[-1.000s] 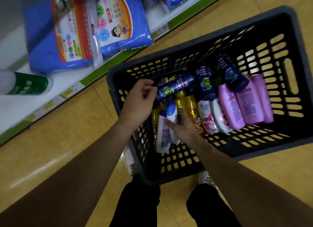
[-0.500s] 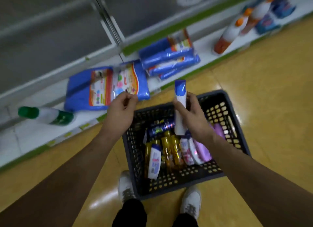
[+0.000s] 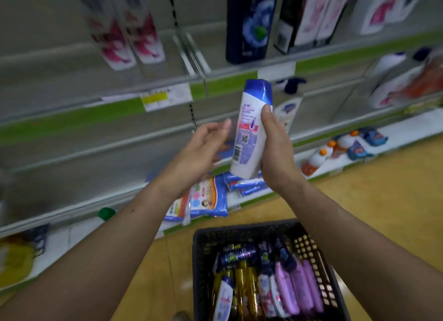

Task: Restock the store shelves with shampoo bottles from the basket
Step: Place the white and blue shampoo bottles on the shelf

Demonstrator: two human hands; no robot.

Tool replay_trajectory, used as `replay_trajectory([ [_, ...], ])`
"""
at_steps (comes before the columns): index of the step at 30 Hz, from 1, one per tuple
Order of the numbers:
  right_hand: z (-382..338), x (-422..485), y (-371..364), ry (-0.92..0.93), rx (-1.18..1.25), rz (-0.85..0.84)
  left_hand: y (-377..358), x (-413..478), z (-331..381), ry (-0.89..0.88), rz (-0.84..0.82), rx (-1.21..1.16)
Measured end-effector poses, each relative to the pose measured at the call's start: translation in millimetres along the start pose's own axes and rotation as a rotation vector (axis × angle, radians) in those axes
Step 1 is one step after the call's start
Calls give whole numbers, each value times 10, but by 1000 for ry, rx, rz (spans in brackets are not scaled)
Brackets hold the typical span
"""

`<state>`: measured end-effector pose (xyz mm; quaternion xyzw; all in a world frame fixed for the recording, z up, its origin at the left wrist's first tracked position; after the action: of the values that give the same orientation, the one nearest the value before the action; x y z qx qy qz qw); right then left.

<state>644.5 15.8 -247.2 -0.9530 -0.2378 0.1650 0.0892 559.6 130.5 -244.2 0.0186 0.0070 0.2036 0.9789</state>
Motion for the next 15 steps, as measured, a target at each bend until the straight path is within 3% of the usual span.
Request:
replay_trajectory([
  [3, -338, -39, -357, 44, 38, -73, 49, 42, 279, 34, -43, -124],
  [9, -654, -41, -923, 61, -84, -208, 344, 57, 660, -130, -2, -133],
  [12, -760, 11, -1138, 36, -182, -311, 592, 76, 775, -173, 97, -110],
  [15, -855, 89, -1269, 115, -229, -270, 815, 77, 882, -187, 179, -185],
])
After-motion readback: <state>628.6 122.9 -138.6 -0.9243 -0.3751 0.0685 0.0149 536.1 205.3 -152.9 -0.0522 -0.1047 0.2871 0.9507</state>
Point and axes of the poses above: each hand's wrist, its own x-axis towards the middle knuckle, its own y-axis out of the back of the hand, z = x × y, the point moved 3 cm from there along x, towards the middle knuckle, and after that the axes turned 10 degrees about -y, right-handed, at the moved point
